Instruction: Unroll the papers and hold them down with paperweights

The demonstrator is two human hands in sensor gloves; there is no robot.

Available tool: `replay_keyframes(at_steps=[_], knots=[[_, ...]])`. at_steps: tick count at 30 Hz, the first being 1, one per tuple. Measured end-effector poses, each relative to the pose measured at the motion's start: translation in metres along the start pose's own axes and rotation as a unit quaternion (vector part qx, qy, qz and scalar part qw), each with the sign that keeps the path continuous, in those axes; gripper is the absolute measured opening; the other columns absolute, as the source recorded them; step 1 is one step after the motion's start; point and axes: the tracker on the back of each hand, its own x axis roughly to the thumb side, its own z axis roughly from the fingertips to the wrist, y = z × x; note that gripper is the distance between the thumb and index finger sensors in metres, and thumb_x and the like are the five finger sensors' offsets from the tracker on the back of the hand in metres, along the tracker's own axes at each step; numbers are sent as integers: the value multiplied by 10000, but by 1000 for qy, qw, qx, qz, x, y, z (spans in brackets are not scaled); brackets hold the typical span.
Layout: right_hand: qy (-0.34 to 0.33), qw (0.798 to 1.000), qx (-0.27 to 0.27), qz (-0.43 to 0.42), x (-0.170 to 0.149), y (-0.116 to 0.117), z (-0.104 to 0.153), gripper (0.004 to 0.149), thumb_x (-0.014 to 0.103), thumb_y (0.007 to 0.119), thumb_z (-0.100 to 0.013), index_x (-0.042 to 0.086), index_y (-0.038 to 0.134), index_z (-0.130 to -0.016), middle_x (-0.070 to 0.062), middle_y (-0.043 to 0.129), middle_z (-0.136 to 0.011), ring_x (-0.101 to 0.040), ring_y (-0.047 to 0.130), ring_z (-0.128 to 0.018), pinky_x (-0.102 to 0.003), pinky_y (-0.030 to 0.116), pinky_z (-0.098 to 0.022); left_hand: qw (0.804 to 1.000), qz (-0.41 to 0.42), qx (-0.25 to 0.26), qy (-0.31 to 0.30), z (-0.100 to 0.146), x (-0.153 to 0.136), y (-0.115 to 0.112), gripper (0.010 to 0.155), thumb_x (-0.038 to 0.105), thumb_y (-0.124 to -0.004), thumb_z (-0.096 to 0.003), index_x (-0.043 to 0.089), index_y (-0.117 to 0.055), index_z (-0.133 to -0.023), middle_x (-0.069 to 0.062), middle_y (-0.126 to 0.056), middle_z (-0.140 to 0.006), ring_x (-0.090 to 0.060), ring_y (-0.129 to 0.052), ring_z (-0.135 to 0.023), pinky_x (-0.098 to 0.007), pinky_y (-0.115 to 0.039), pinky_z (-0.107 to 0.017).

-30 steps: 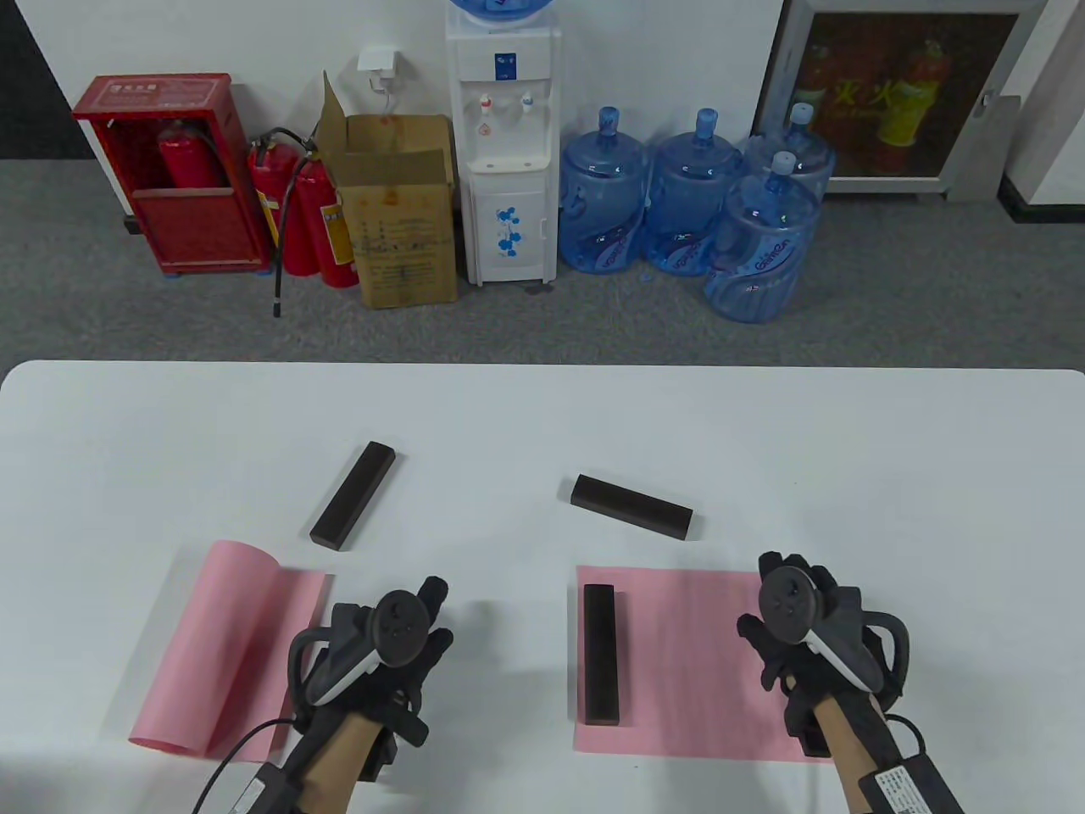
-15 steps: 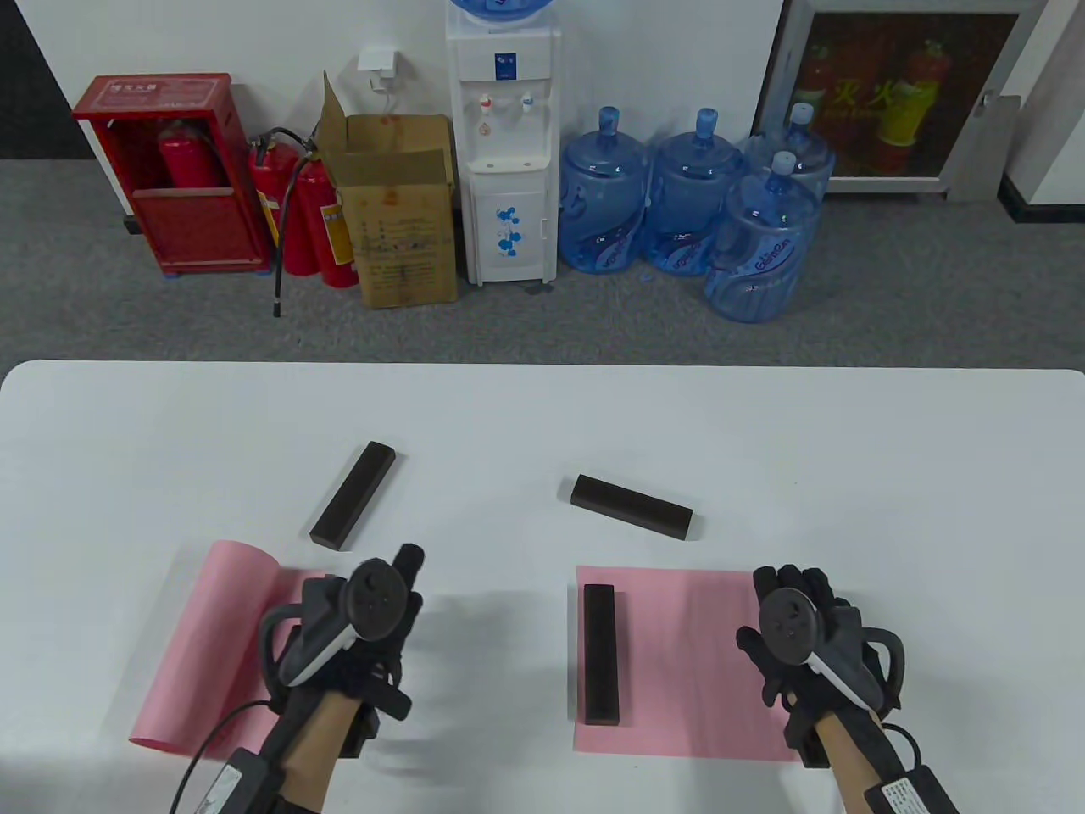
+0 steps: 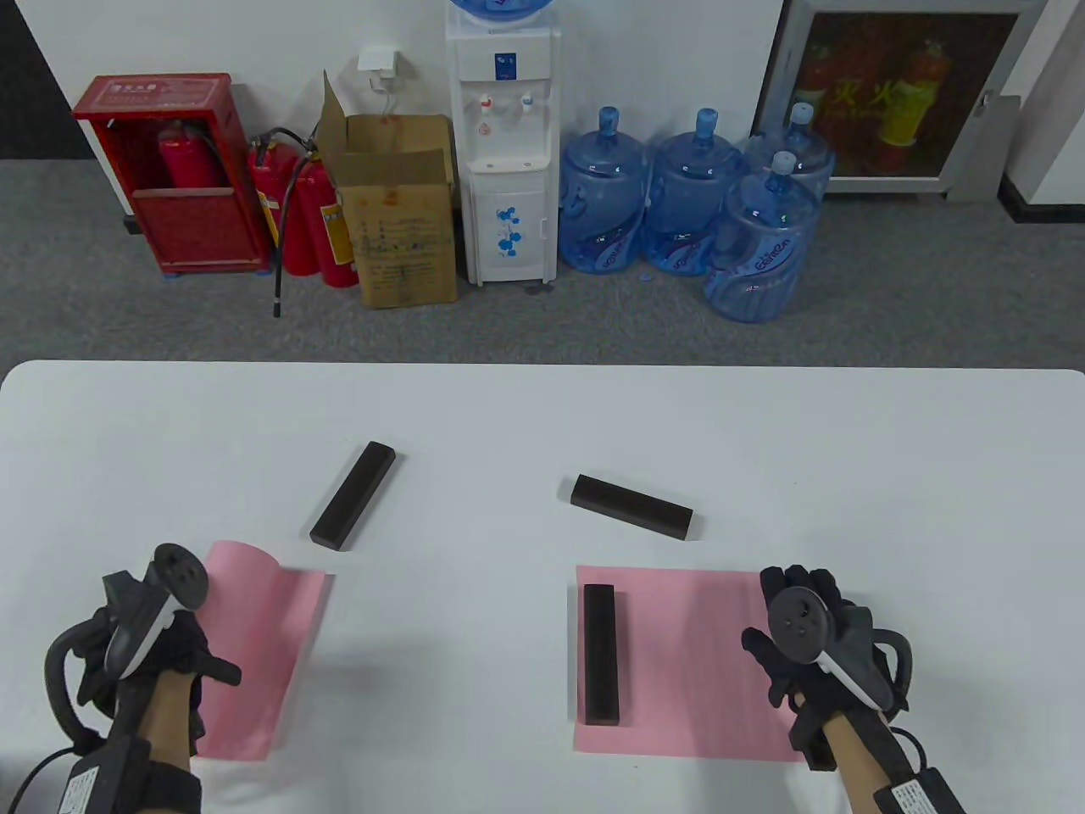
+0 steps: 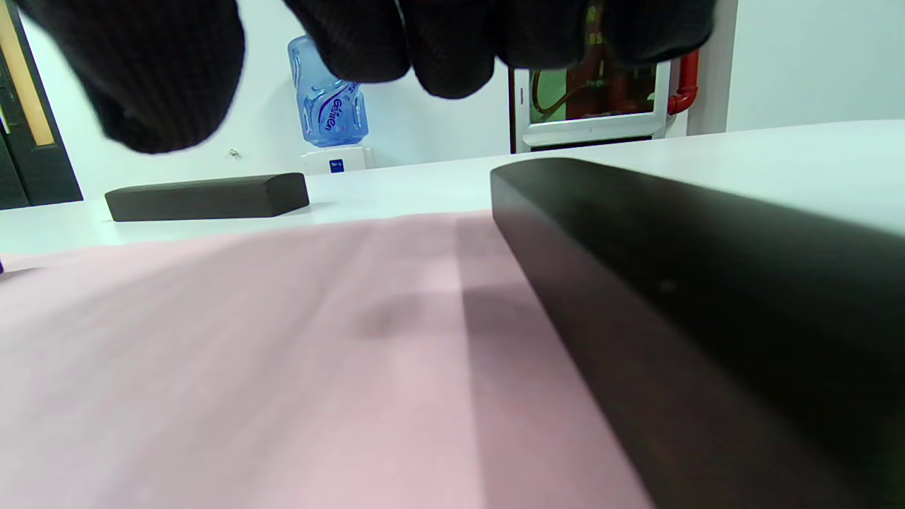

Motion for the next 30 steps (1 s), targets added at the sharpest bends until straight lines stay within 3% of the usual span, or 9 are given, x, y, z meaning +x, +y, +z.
replay_keyframes(at_steps=[5,11,14,16,20,24,26,30], knots=[[-4,1000,1,2,1,1,0,801,548,763,-370,239,517,-1067,-76,460,-1109,-381,457,-1054,-602,497,-724,996,55,-61,-26,0,2,-23,692,597,-591,-490,447,-348,-1120,-136,-617,-1182,-447,-741,-999,-639,-570,-721],[-4,1000,7,2,1,3,1,805,548,763,-371,236,509,-1069,-80,454,-1108,-385,451,-1052,-601,497,-722,986,51,-129,-92,17,43,-34,829,688,-588,-456,447,-139,-1110,-143,-488,-1234,-484,-693,-1031,-648,-561,-730],[-6,1000,8,2,1,3,1,805,548,763,-372,235,509,-1069,-82,454,-1108,-384,451,-1052,-602,497,-722,986,45,-115,-116,26,61,-38,870,658,-650,-457,439,-87,-1084,-147,-507,-1214,-459,-768,-968,-632,-606,-704],[-6,1000,10,2,2,3,1,803,547,763,-373,236,510,-1068,-80,453,-1108,-384,452,-1052,-603,496,-722,989,22,-74,-127,31,70,-35,895,620,-689,-460,405,-73,-1073,-133,-592,-1162,-339,-918,-834,-587,-696,-646],[-6,1000,11,2,2,3,2,803,547,763,-372,235,512,-1068,-81,452,-1109,-382,450,-1054,-604,495,-722,987,55,-40,-148,47,80,-23,897,543,-748,-475,386,-94,-1069,-120,-666,-1104,-236,-1004,-659,-528,-776,-558],[-7,1000,12,3,3,3,1,801,547,762,-374,236,515,-1068,-80,453,-1109,-382,450,-1054,-605,495,-722,967,158,-28,-199,72,92,-2,887,533,-750,-481,383,-108,-1074,-124,-679,-1094,-229,-1016,-629,-516,-790,-536],[-7,1000,13,3,3,3,1,801,548,762,-373,236,515,-1069,-81,453,-1109,-383,449,-1054,-605,495,-722,947,218,-31,-235,86,104,6,884,534,-746,-484,380,-108,-1077,-125,-681,-1093,-227,-1018,-625,-514,-793,-531],[-9,1000,14,4,3,4,2,799,547,762,-374,236,517,-1068,-80,454,-1109,-384,450,-1053,-604,496,-721,914,296,-62,-272,102,132,4,871,539,-732,-491,380,-109,-1077,-124,-687,-1091,-218,-1025,-614,-507,-800,-526]])
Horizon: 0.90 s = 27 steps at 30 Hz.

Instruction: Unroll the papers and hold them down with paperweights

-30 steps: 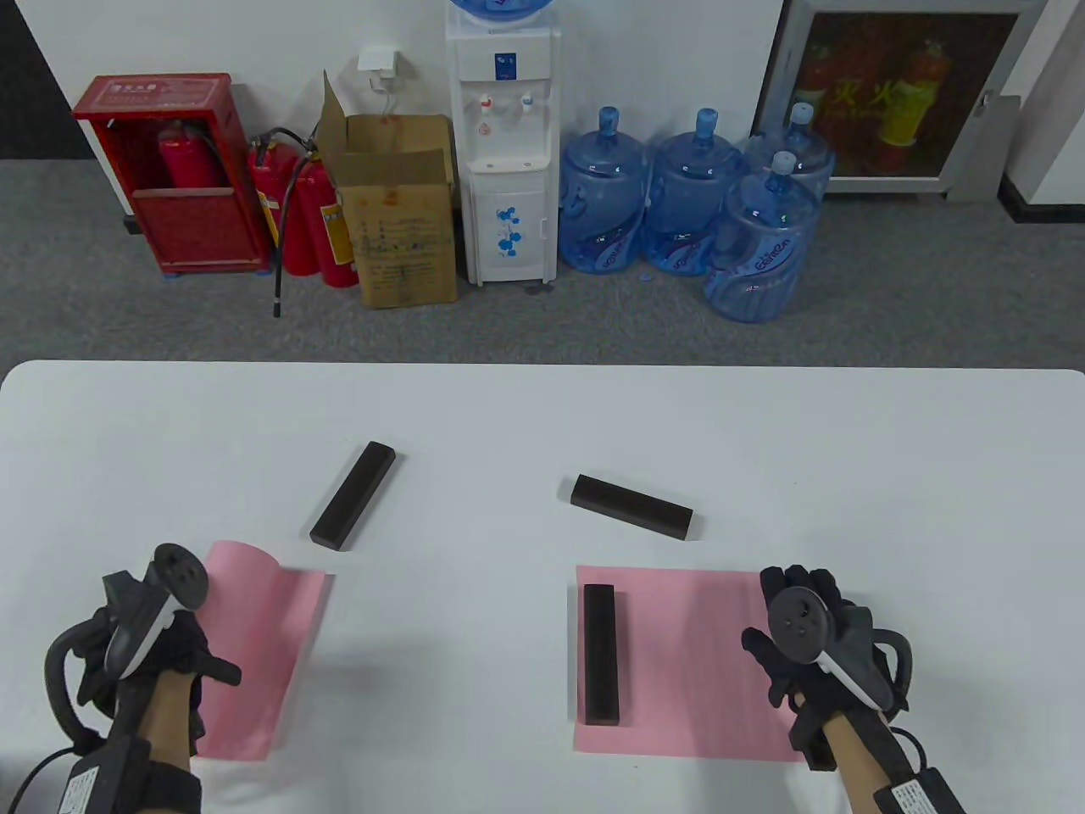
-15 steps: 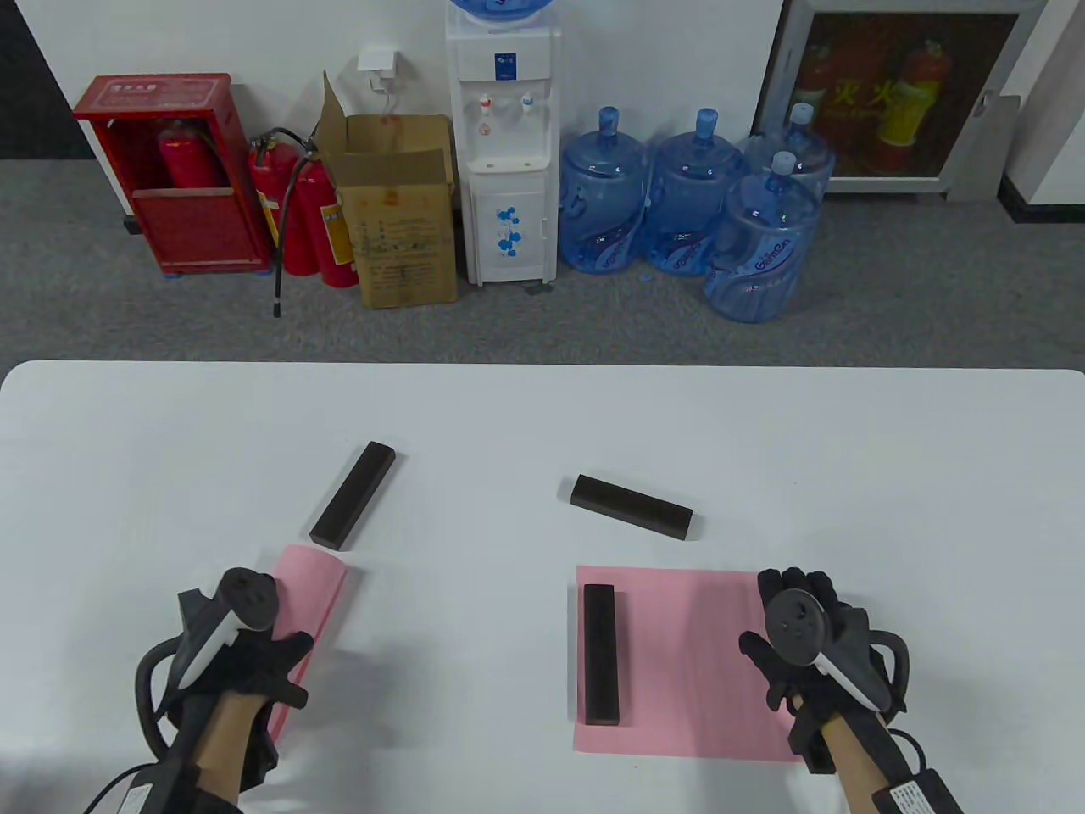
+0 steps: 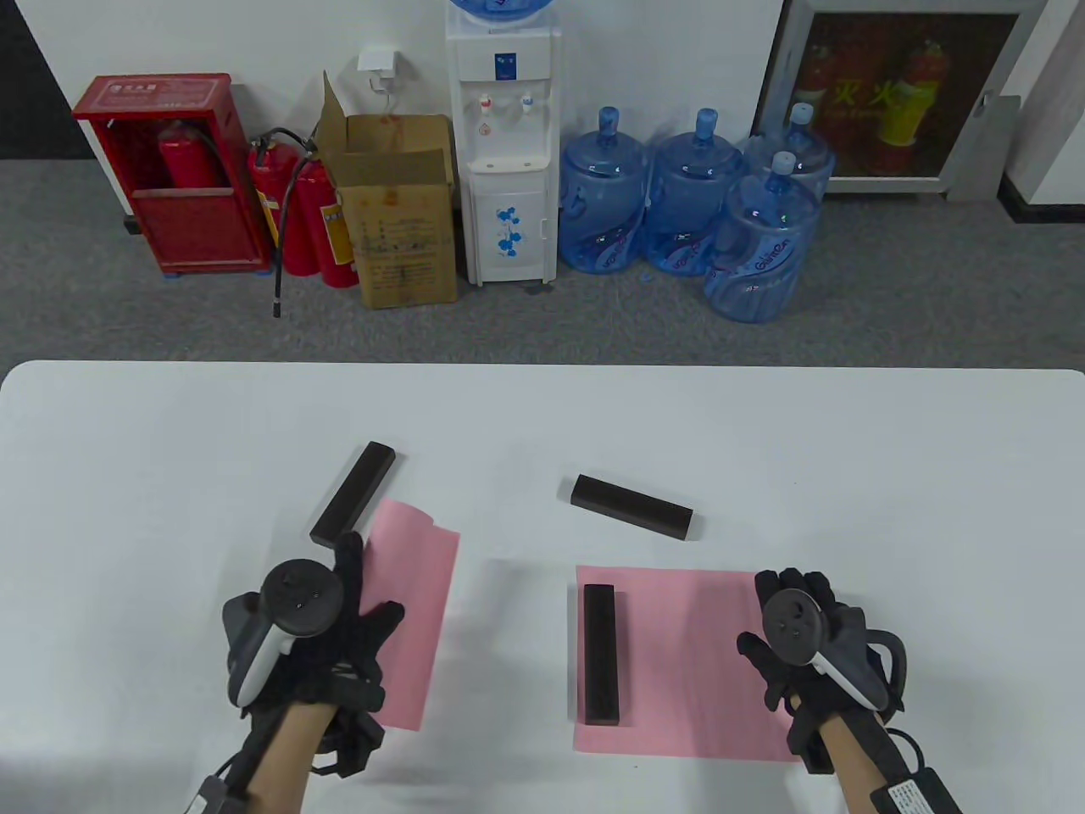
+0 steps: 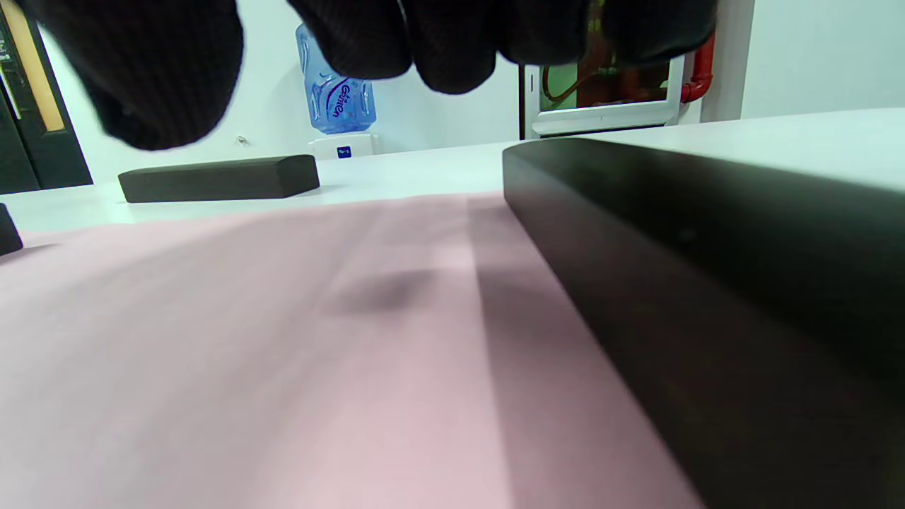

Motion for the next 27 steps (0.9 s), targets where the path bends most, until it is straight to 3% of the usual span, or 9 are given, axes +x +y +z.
replay_keyframes(at_steps=[3,7,10,12,18,21,27], knots=[[2,1000,0,-1,-1,0,0,800,547,762,-373,235,516,-1068,-79,453,-1109,-384,448,-1053,-604,495,-722,999,32,-35,12,-10,9,-33,868,531,-729,-495,360,-111,-1081,-142,-680,-1091,-225,-1030,-614,-511,-804,-520],[-6,1000,-1,-2,1,1,1,804,545,764,-374,232,509,-1069,-80,444,-1109,-390,426,-1053,-606,485,-722,998,-7,-53,38,-22,7,-67,869,510,-725,-499,330,-95,-1071,-172,-669,-1081,-222,-1047,-592,-501,-823,-498],[-34,999,-13,-14,15,-8,3,808,550,767,-375,242,500,-1073,-60,458,-1115,-386,402,-1059,-605,476,-726,996,-60,-43,41,-23,6,-69,875,520,-708,-503,319,-68,-1064,-179,-650,-1088,-215,-1048,-598,-493,-829,-497],[-59,997,-29,-36,31,-18,3,813,550,776,-377,225,509,-1072,-78,500,-1104,-381,440,-1053,-605,489,-719,998,-44,-27,46,-24,5,-67,871,515,-702,-507,321,-58,-1061,-183,-640,-1092,-216,-1047,-598,-492,-829,-496],[-156,988,-9,-16,133,-32,5,786,550,807,-371,216,589,-1049,-79,627,-1061,-356,511,-1042,-593,508,-719,997,-19,-39,57,-27,-2,-68,866,504,-692,-513,311,-48,-1058,-195,-626,-1093,-223,-1047,-595,-494,-829,-488],[-195,980,23,-4,195,-24,5,772,542,834,-359,213,636,-1029,-76,687,-1031,-344,538,-1037,-590,515,-718,997,-20,-38,58,-26,-4,-68,860,504,-689,-515,312,-52,-1059,-201,-620,-1095,-224,-1047,-599,-494,-830,-490],[-200,967,134,85,280,18,-2,940,558,848,-342,219,394,-1093,-73,436,-1117,-349,297,-1072,-603,386,-750,997,-5,-45,67,-26,-10,-68,861,501,-685,-516,306,-44,-1057,-213,-596,-1103,-227,-1041,-609,-499,-824,-495]])
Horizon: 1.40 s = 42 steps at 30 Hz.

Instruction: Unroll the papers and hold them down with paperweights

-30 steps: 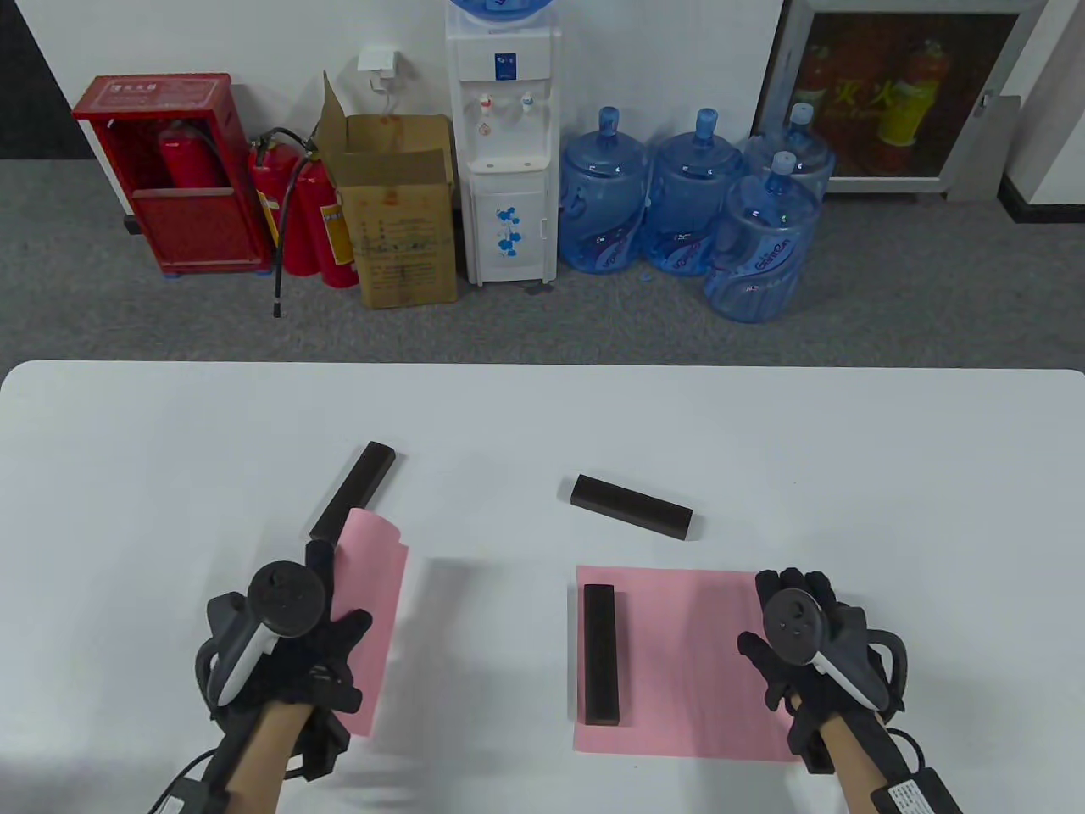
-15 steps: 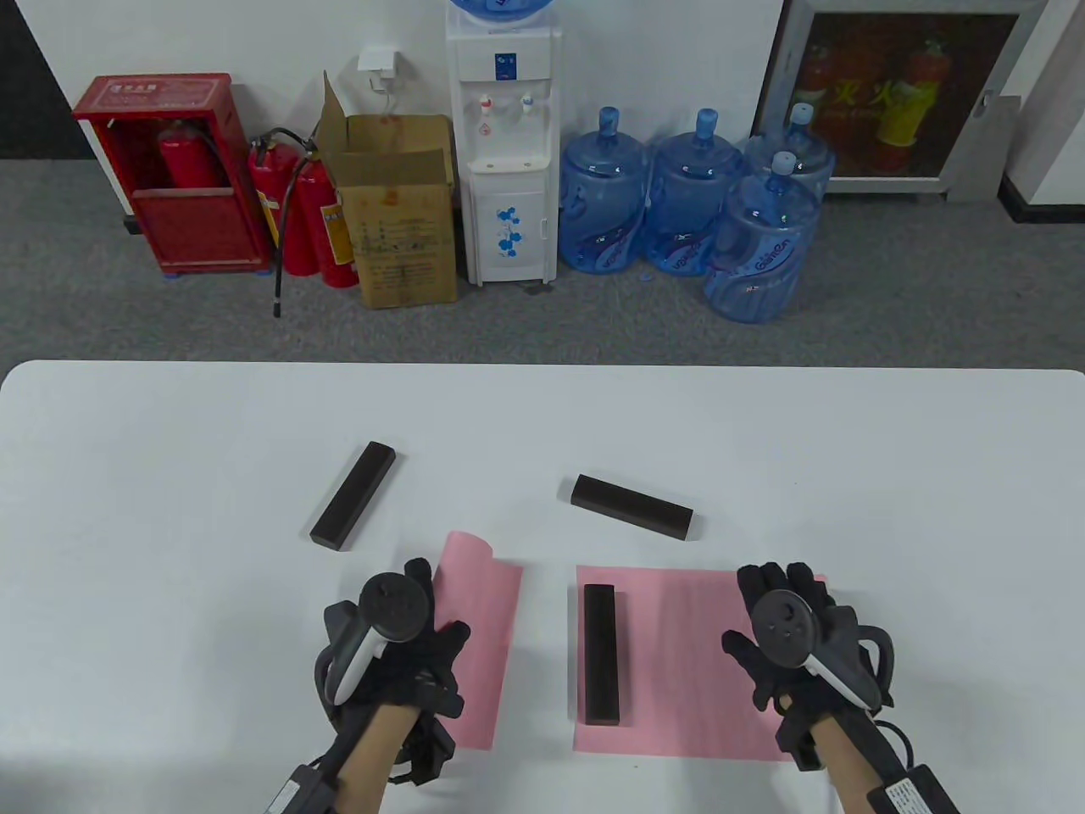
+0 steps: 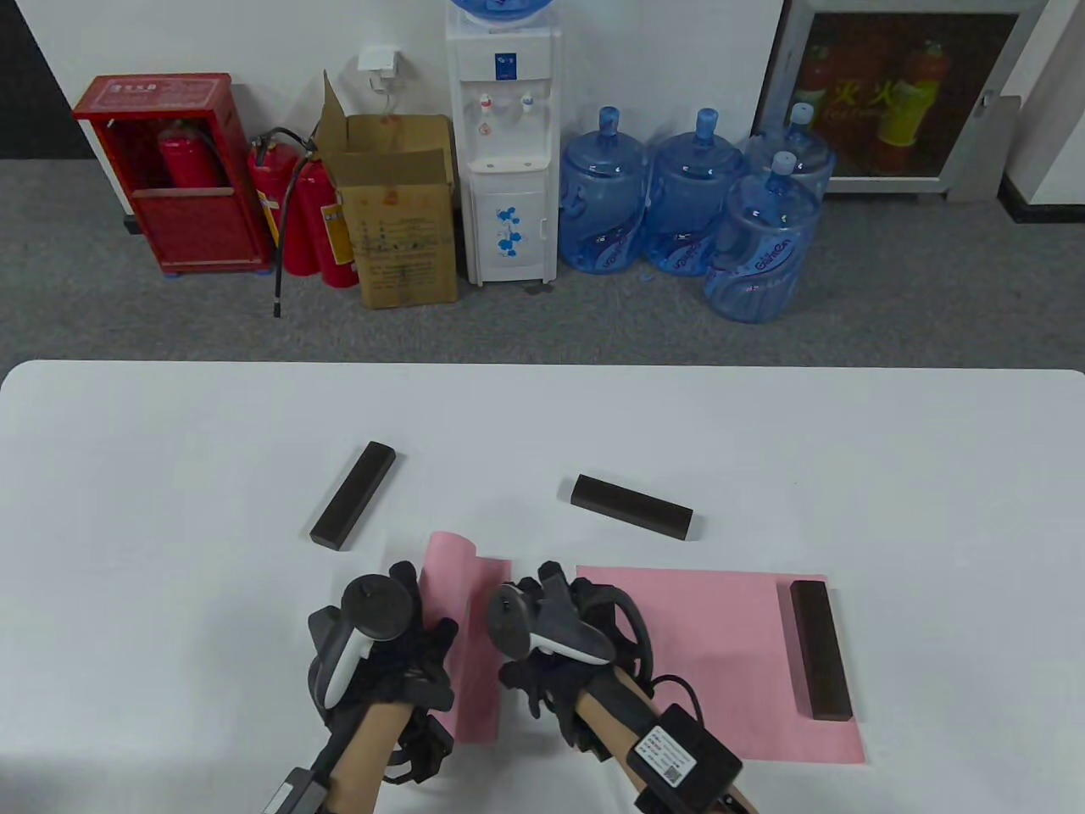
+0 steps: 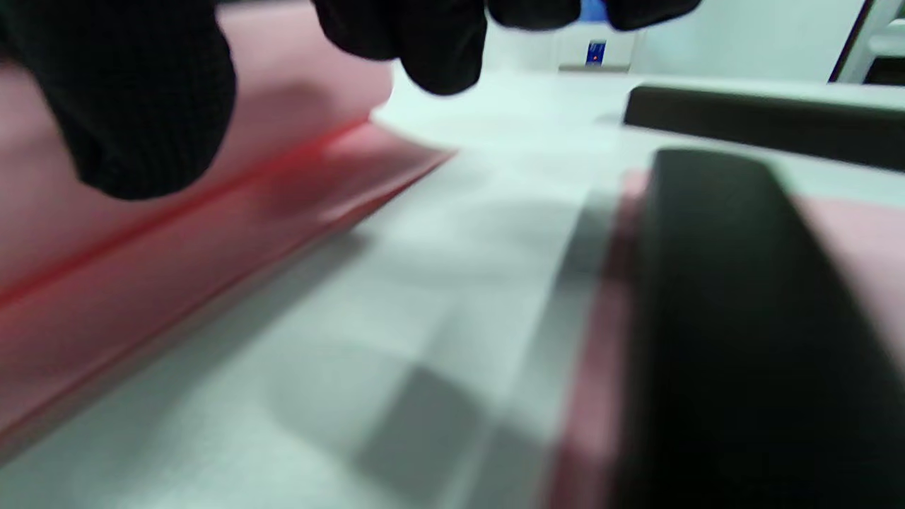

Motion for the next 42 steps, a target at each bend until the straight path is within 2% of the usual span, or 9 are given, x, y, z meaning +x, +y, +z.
replay_keyframes(at_steps=[9,13,16,18,21,25,30,36,42], knots=[[-1,999,34,-23,19,20,-28,939,525,901,-316,234,437,-1079,-49,482,-1096,-313,315,-1070,-606,405,-747,1000,12,-7,11,0,-11,4,860,508,-678,-518,305,-40,-1058,-220,-564,-1115,-222,-1023,-630,-502,-810,-507],[3,999,47,-16,17,20,-29,922,522,897,-313,257,446,-1072,-23,479,-1090,-314,341,-1072,-603,410,-747,999,-44,9,24,8,-6,10,833,586,-644,-504,336,-108,-1090,-239,-492,-1148,-298,-969,-743,-551,-762,-559],[3,999,47,-10,17,19,-29,917,524,893,-309,263,453,-1070,-21,485,-1088,-307,359,-1075,-601,412,-749,990,-138,43,-5,18,4,13,861,637,-644,-481,383,-96,-1095,-221,-321,-1207,-476,-725,-986,-624,-638,-667],[2,999,47,-8,17,19,-29,913,524,892,-309,265,457,-1069,-18,488,-1087,-306,363,-1075,-601,409,-751,985,-164,29,-44,20,9,10,867,633,-659,-478,429,-78,-1087,-188,-185,-1221,-506,-496,-1090,-651,-529,-732],[1,999,45,-7,17,19,-29,910,526,888,-305,268,461,-1066,-14,491,-1084,-299,371,-1076,-598,410,-752,977,-204,0,-64,18,13,3,846,556,-736,-487,524,-116,-1063,-142,-46,-1215,-513,-292,-1129,-673,-414,-771],[-1,999,44,-10,16,20,-28,901,525,885,-305,272,467,-1062,-11,490,-1081,-296,383,-1074,-598,412,-751,946,-317,4,-69,13,10,1,799,442,-757,-518,570,-174,-1049,-119,-2,-1206,-514,-210,-1136,-685,-374,-783],[-3,999,41,-13,16,20,-29,897,524,887,-301,271,479,-1058,-12,497,-1076,-293,396,-1074,-597,417,-750,941,-330,-20,-78,9,4,6,609,320,-722,-548,563,-484,-1053,-75,23,-1206,-462,-50,-1126,-675,-248,-803],[-4,999,40,-3,17,20,-29,891,523,887,-297,270,495,-1056,-17,507,-1072,-287,411,-1075,-596,421,-752,919,-392,-6,-25,-1,-15,22,493,429,-703,-536,489,-669,-1024,-71,-79,-1238,-476,-76,-1127,-670,-239,-803],[-4,999,42,4,18,19,-29,885,521,884,-295,274,501,-1054,-16,509,-1071,-286,416,-1075,-594,423,-753,933,-360,-13,0,-10,-48,41,529,497,-707,-515,464,-651,-1040,-87,-97,-1243,-487,-108,-1131,-675,-252,-801]])
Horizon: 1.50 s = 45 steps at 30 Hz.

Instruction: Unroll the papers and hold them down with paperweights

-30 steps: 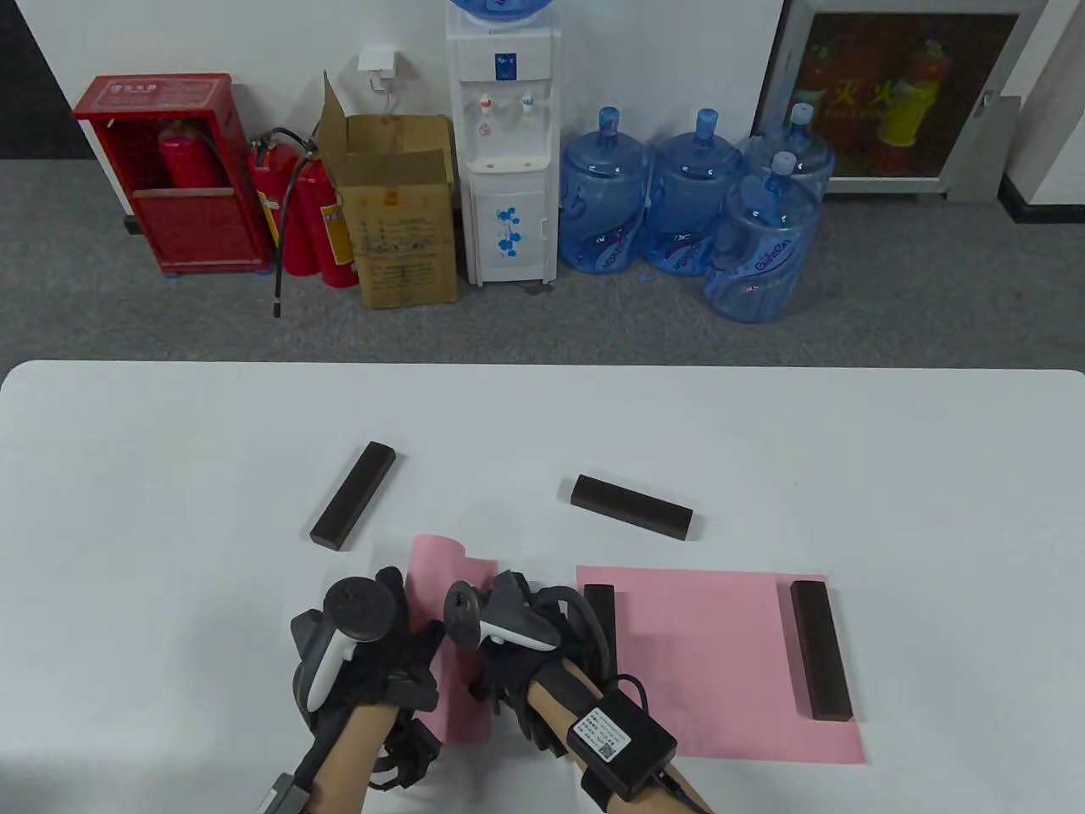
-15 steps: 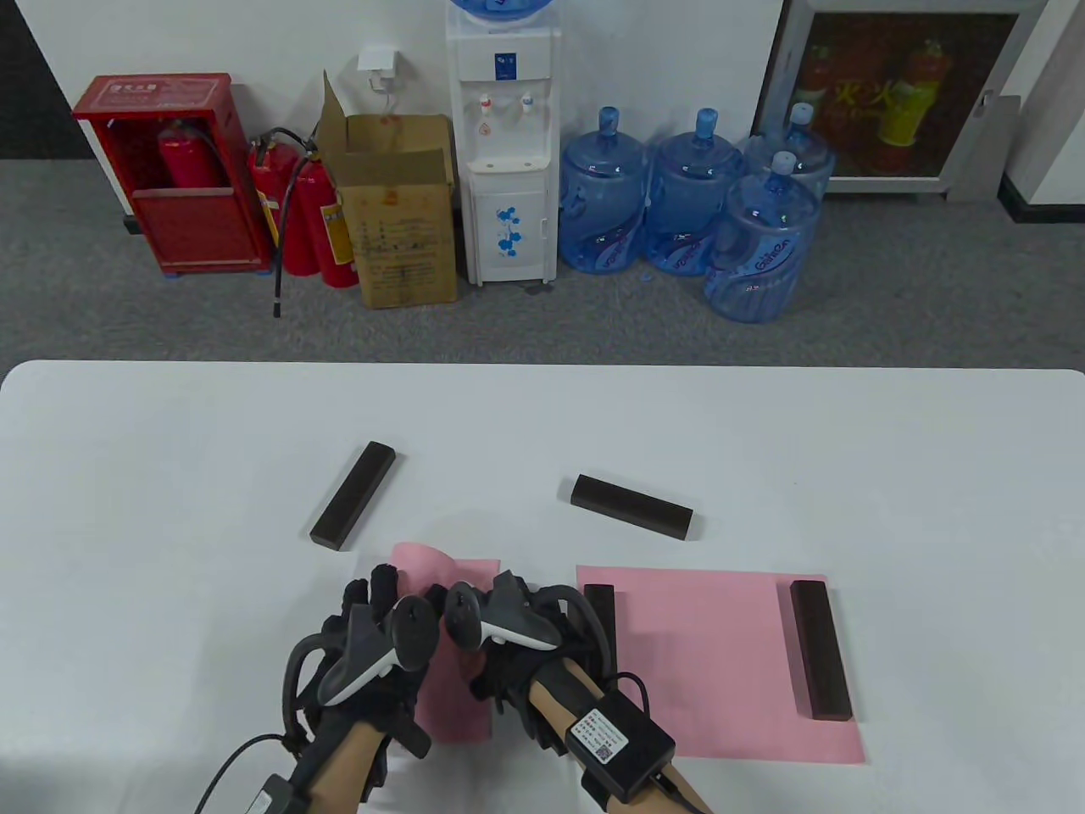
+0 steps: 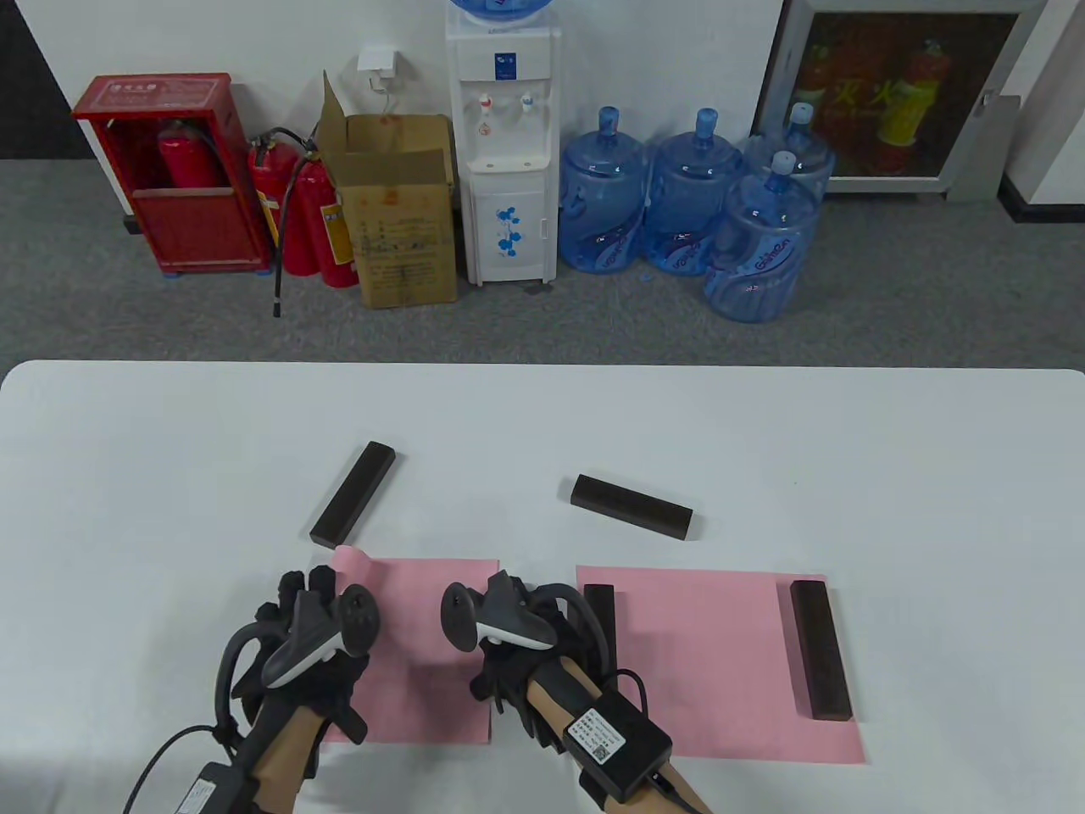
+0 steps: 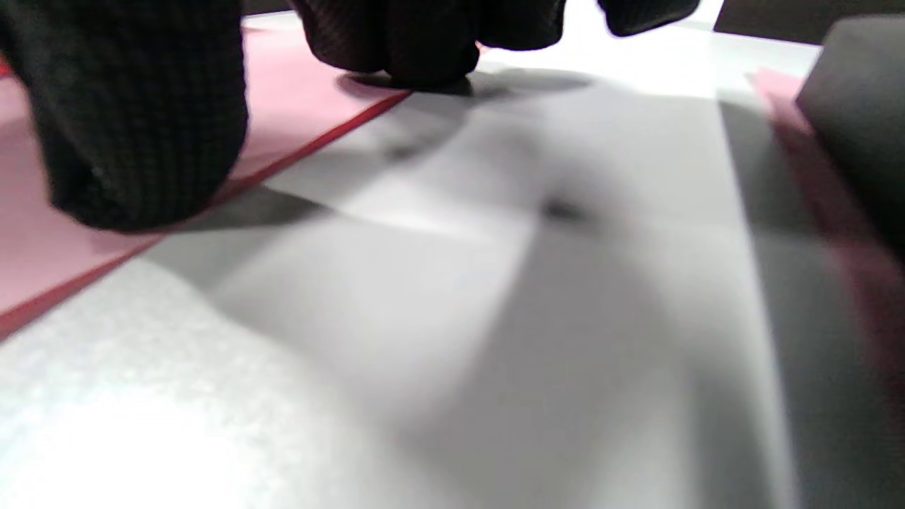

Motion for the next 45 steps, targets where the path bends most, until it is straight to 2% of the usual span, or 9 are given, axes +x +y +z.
replay_keyframes(at_steps=[12,19,26,30,35,37,39,42,45], knots=[[2,1000,3,5,1,0,0,878,520,876,-297,280,499,-1053,-11,500,-1071,-285,423,-1073,-593,429,-752,998,28,-12,58,-17,-77,-8,562,481,-716,-514,481,-587,-1062,-88,-206,-1259,-477,-245,-1146,-673,-315,-798],[1,1000,2,16,3,0,0,870,518,863,-300,279,499,-1053,-13,497,-1073,-289,421,-1075,-594,423,-754,990,115,-46,64,-26,-126,-25,607,487,-727,-515,556,-466,-1058,-100,-275,-1264,-470,-301,-1148,-667,-340,-796],[-1,1000,8,13,4,-1,0,874,521,875,-306,271,505,-1057,-23,500,-1077,-299,428,-1076,-595,425,-756,986,144,-64,56,-25,-133,-29,612,469,-715,-529,556,-432,-1065,-78,-226,-1260,-460,-264,-1152,-668,-300,-804],[1,998,67,-11,0,-8,-2,888,526,846,-347,262,424,-1082,-25,424,-1108,-304,334,-1088,-577,432,-768,985,148,-67,53,-26,-134,-30,610,468,-714,-531,559,-431,-1063,-76,-220,-1258,-458,-262,-1150,-666,-297,-805],[22,988,36,-148,-41,-57,-6,851,488,855,-361,235,482,-1082,-69,482,-1111,-337,381,-1081,-587,452,-756,985,152,-67,51,-24,-133,-29,610,465,-708,-532,560,-424,-1064,-77,-204,-1255,-457,-250,-1147,-661,-296,-806],[51,984,12,-173,-66,-74,-10,837,483,847,-371,235,488,-1085,-77,481,-1114,-346,386,-1081,-589,446,-757,984,155,-68,50,-24,-133,-29,609,463,-705,-534,558,-422,-1064,-78,-200,-1254,-460,-244,-1145,-662,-296,-805],[98,981,-17,-169,-95,-85,-18,792,452,834,-393,240,505,-1082,-79,488,-1114,-369,499,-1056,-576,490,-745,984,157,-68,50,-24,-133,-29,609,460,-706,-534,556,-422,-1065,-79,-193,-1253,-462,-241,-1143,-660,-294,-806],[182,973,-81,-116,-142,-85,-40,743,403,842,-397,238,550,-1060,-97,566,-1074,-345,719,-930,-510,671,-629,984,158,-69,49,-23,-133,-29,609,460,-705,-534,556,-420,-1064,-77,-193,-1252,-459,-237,-1143,-660,-294,-806],[230,969,-56,-69,-164,-72,-58,787,416,863,-380,258,508,-1065,-73,533,-1086,-326,682,-961,-519,639,-661,984,160,-69,49,-23,-133,-29,609,460,-704,-534,557,-420,-1064,-74,-192,-1251,-458,-232,-1143,-659,-292,-806]])
